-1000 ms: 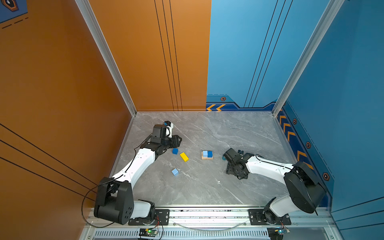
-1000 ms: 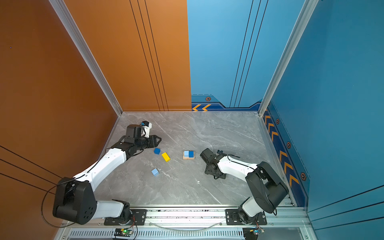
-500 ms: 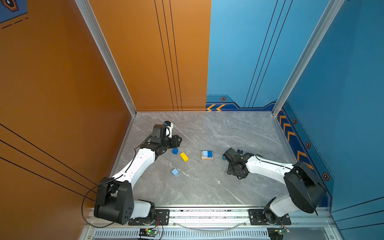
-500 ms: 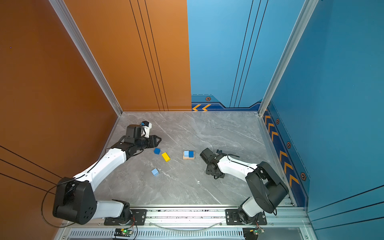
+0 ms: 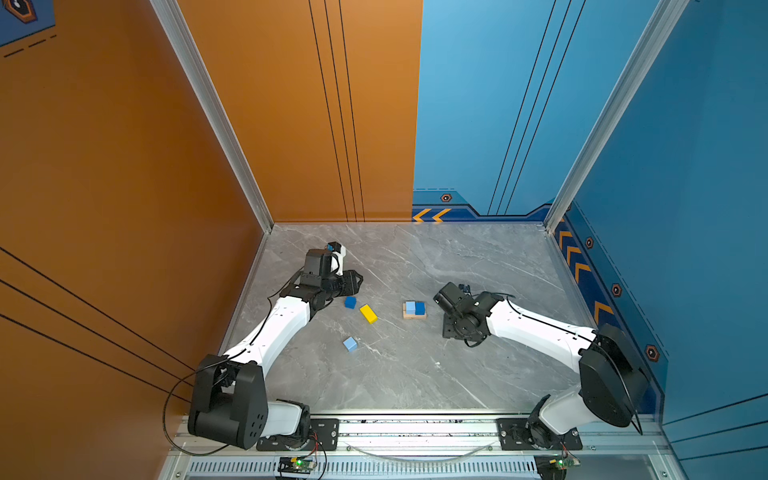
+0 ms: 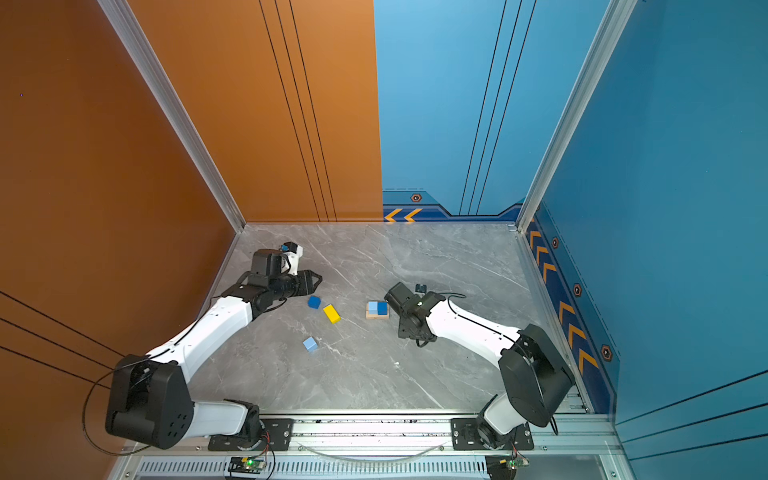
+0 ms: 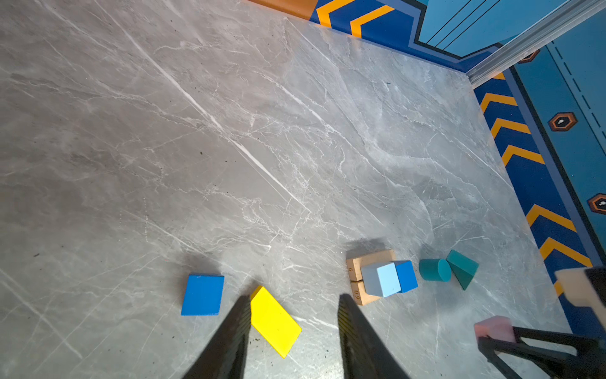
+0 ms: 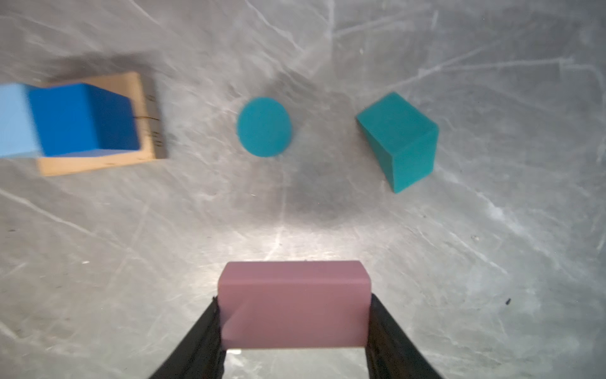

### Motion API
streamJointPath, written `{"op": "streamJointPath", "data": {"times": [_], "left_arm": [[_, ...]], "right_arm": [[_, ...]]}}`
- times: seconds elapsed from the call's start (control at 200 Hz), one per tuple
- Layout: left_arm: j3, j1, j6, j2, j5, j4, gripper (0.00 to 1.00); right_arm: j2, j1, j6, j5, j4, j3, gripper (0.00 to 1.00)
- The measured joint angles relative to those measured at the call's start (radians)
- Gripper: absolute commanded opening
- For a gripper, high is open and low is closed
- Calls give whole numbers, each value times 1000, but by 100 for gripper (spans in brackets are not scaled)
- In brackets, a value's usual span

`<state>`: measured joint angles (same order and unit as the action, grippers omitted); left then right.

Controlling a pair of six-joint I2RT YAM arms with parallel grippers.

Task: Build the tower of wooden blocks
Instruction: 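Carry the pink block over the stack with the right gripper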

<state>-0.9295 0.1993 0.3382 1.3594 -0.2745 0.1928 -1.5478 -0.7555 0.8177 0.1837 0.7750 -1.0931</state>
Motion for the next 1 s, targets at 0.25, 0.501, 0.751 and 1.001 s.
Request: {"op": "streamJointPath", "data": {"times": [0.25, 0.501, 0.751, 1.001], "left_arm": [[8, -4, 0, 0, -5, -2, 46], [12, -18, 0, 0, -11, -2, 46], [14, -29, 0, 0, -16, -2, 46], [21, -36, 0, 0, -18, -2, 46]], "right_arm": [[-163, -17, -74, -18, 64, -246, 49], [-328, -18, -124, -44, 98, -435, 49], [-443, -18, -151, -68, 108, -549, 49], [-504, -18, -166, -72, 126, -600, 49]]}}
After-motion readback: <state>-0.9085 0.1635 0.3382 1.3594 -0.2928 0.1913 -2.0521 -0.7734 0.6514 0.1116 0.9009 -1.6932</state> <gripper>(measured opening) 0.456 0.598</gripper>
